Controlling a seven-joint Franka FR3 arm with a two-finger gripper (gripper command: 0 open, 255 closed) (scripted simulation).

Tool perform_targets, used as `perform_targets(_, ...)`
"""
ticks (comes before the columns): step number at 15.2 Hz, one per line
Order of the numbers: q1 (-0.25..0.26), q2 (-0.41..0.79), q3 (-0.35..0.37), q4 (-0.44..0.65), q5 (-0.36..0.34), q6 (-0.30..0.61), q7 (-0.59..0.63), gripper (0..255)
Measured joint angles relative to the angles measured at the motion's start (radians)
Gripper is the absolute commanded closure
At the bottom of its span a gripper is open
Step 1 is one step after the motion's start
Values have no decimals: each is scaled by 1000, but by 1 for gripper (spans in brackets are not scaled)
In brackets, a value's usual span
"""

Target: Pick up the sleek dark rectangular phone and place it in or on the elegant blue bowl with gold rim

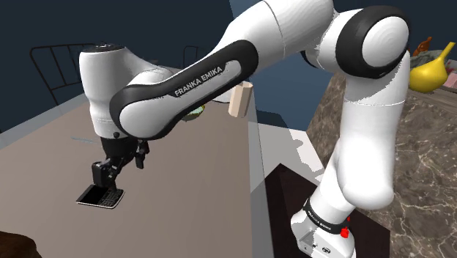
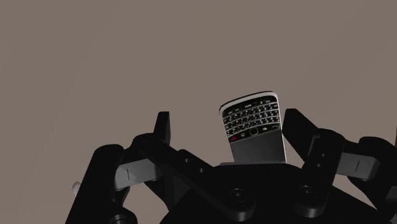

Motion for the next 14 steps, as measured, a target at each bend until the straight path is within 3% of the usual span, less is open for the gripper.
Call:
perform_targets(4, 61, 114, -6, 110, -61, -5, 33, 0)
perform_targets(14, 81, 182, -26, 102, -98, 66, 54, 0)
